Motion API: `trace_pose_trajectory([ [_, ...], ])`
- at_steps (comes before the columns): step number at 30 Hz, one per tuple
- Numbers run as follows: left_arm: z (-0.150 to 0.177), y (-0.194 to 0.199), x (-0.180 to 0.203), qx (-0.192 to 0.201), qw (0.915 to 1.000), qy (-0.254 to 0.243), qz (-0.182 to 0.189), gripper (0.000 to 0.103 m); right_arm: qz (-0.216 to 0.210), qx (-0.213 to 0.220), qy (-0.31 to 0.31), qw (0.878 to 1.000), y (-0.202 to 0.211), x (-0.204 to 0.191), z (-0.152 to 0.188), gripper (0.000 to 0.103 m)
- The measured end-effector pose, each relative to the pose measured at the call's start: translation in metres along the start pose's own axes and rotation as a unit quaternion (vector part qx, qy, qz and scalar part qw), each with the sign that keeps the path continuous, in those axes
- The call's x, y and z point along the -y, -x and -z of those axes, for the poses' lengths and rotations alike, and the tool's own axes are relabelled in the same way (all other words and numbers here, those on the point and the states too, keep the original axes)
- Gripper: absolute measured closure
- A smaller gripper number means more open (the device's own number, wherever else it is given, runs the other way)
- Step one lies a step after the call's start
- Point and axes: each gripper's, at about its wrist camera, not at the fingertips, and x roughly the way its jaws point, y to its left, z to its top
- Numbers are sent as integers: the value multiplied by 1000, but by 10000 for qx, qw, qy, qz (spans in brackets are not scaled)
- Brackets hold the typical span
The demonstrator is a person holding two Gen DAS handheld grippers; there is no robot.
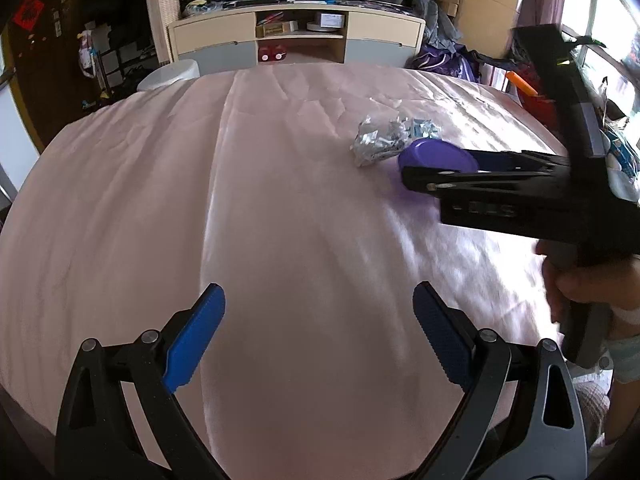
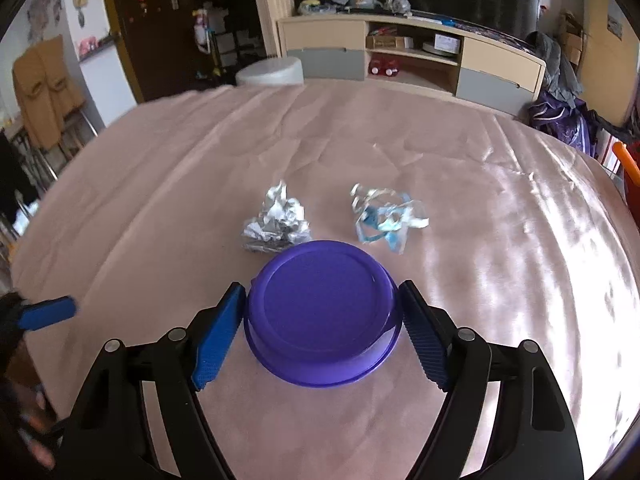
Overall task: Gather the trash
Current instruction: 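Grasp the crumpled foil ball with the left tool while the right tool grasps the purple bowl, then carry the foil ball and purple bowl to the black bin and release them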
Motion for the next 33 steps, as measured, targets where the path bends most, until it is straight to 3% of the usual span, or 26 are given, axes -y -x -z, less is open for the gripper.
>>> trace_pose_trajectory([
  [10, -48, -28, 21, 137, 9995, -250, 104, 14, -51, 594, -453, 9972, 48, 49, -19, 24],
  [19, -88, -60, 35, 144, 9993, -185, 296, 28, 8, 680, -468, 9966, 68, 71, -4, 24],
  [24, -92, -89, 40, -157, 9983, -99, 550, 47, 63, 558, -542, 9970, 69, 81, 10, 24],
  [26, -89, -92, 45, -85, 9985, -191, 501, 62, 88, 501, -550, 9972, 68, 83, 15, 24],
  [31, -85, -78, 47, -24, 9982, -243, 541, 76, -22, 345, -537, 9980, 65, 79, 26, 24],
  [33, -82, -67, 46, 16, 9983, -268, 509, 77, -51, 351, -510, 9981, 69, 76, 30, 24],
])
